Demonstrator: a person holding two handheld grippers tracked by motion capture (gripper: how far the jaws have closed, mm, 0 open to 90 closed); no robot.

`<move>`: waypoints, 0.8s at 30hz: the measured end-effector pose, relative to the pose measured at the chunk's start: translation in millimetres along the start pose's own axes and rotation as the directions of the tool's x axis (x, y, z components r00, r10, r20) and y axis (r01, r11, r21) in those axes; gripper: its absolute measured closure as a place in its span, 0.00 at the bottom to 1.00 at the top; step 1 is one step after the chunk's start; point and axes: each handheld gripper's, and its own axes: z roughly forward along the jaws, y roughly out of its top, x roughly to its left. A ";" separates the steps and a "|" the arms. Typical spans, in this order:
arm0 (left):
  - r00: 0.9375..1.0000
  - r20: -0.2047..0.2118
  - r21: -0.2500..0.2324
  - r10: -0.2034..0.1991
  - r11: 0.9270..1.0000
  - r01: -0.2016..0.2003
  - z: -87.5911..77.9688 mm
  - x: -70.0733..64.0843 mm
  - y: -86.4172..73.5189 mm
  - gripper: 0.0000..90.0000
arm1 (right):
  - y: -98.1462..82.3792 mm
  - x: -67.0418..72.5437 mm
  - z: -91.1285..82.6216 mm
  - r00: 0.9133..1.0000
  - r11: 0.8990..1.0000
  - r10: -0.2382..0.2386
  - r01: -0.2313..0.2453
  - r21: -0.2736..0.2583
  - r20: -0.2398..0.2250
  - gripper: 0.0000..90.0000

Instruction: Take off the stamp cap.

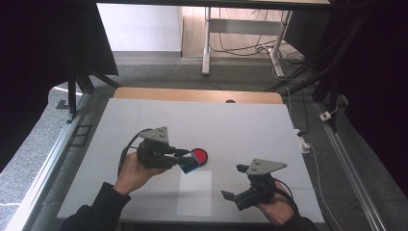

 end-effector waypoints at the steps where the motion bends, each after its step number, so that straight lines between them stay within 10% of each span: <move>1: 1.000 -0.001 0.001 0.004 1.000 -0.004 0.1 0.0 0.0 0.79 | 2.4 -0.3 4.0 1.000 1.000 0.010 -0.010 0.006 -0.025 0.00; 24: 0.999 0.016 0.000 0.029 1.000 -0.029 -0.3 -4.3 3.0 0.79 | 25.9 9.1 45.9 0.993 0.996 -0.064 0.070 0.057 -0.104 0.00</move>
